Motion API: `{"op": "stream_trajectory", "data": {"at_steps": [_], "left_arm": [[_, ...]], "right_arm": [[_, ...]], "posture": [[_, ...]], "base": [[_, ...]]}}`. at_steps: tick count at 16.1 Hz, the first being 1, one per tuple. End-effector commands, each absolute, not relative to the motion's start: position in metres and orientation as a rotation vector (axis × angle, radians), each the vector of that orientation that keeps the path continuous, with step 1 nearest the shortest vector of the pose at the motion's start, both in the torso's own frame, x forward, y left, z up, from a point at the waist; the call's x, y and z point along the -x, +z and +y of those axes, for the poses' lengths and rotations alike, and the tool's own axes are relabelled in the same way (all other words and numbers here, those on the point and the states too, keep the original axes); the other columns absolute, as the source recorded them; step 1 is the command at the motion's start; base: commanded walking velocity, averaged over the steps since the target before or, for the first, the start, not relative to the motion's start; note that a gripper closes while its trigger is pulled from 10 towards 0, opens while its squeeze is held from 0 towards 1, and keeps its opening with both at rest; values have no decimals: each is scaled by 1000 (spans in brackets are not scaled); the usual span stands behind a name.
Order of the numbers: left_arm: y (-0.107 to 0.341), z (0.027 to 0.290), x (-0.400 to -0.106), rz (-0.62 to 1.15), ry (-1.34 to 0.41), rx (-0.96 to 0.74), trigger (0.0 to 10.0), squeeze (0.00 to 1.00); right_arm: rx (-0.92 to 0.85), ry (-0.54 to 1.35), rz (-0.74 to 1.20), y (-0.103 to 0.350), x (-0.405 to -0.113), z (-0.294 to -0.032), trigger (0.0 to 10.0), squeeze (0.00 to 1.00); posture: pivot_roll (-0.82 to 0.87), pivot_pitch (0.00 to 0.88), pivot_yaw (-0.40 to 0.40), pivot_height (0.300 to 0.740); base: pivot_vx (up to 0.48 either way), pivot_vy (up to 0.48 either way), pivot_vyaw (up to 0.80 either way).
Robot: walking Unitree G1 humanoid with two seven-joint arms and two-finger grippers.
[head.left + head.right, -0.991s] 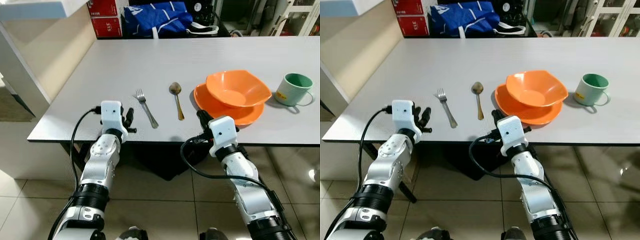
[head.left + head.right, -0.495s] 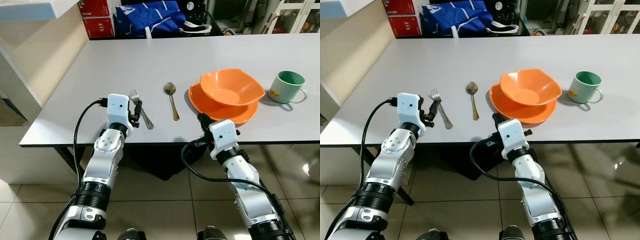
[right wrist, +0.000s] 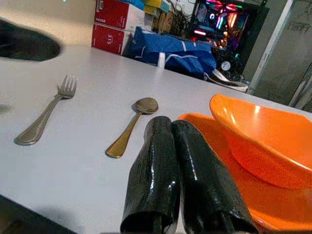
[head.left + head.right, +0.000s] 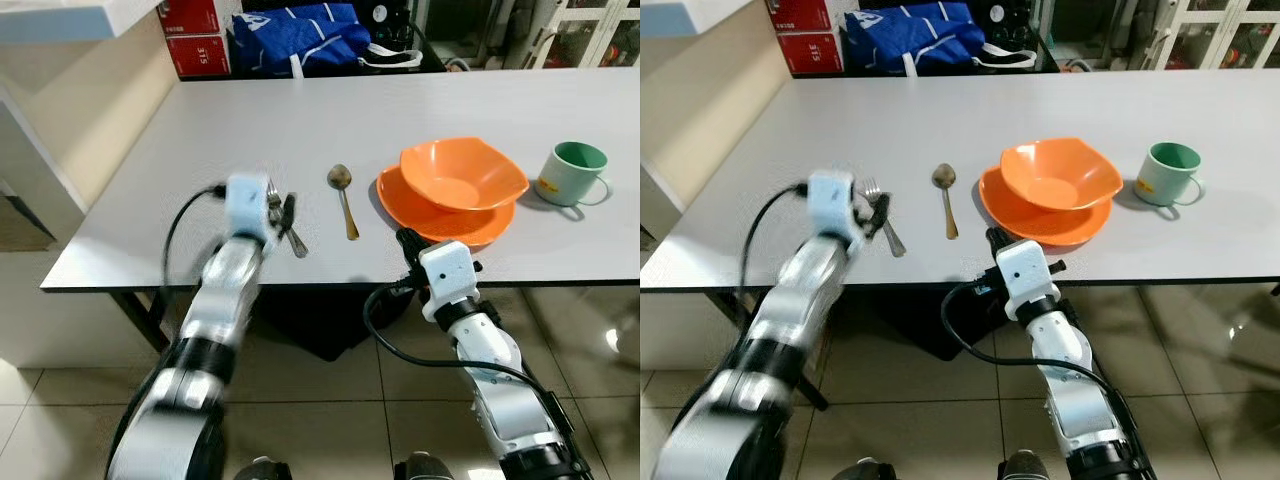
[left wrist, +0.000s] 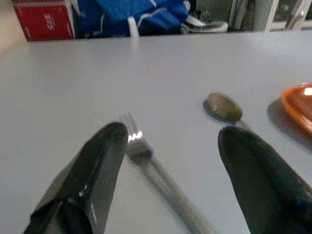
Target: Setting the table
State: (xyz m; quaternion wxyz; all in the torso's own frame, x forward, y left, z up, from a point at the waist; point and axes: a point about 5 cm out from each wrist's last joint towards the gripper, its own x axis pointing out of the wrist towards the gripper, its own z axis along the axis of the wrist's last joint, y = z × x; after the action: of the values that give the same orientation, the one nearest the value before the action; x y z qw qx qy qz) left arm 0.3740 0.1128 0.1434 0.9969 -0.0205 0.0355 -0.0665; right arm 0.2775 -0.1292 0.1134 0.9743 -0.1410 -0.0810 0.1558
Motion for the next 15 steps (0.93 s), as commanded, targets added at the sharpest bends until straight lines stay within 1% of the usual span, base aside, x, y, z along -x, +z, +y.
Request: {"op": "stream_trajectory", "data": {"at_steps": [1, 2, 4, 7, 10, 11, 13, 15], "left_arm": [[145, 114, -381, 90, -93, 82, 10000, 0], [150, 111, -386, 94, -87, 105, 10000, 0], [159, 113, -396, 116, -9, 175, 10000, 0], [156, 112, -399, 163, 75, 222, 10000, 0], [151, 103, -398, 191, 80, 245, 10000, 0], [147, 92, -397, 219, 42, 255, 10000, 0], [140, 84, -394, 267, 14, 256, 10000, 0], [138, 86, -394, 291, 42, 234, 10000, 0]], "right_arm": [[291, 324, -180, 118, -276, -128, 10000, 0], [295, 325, -180, 118, -274, -129, 10000, 0], [305, 316, -178, 119, -270, -133, 10000, 0], [319, 316, -167, 119, -264, -137, 10000, 0], [328, 316, -158, 119, -261, -141, 10000, 0], [334, 322, -152, 120, -258, -143, 10000, 0], [338, 328, -150, 121, -255, -143, 10000, 0], [339, 328, -144, 121, -251, -143, 10000, 0]], "posture": [[-268, 0, 98, 702], [-276, 0, 100, 702], [-304, 3, 108, 702], [-326, 21, 101, 702], [-337, 37, 89, 702], [-343, 49, 85, 702], [-348, 59, 87, 702], [-356, 75, 90, 702]], "base": [[0, 0, 0], [0, 0, 0], [0, 0, 0], [0, 0, 0], [0, 0, 0], [0, 0, 0], [0, 0, 0], [0, 0, 0]]}}
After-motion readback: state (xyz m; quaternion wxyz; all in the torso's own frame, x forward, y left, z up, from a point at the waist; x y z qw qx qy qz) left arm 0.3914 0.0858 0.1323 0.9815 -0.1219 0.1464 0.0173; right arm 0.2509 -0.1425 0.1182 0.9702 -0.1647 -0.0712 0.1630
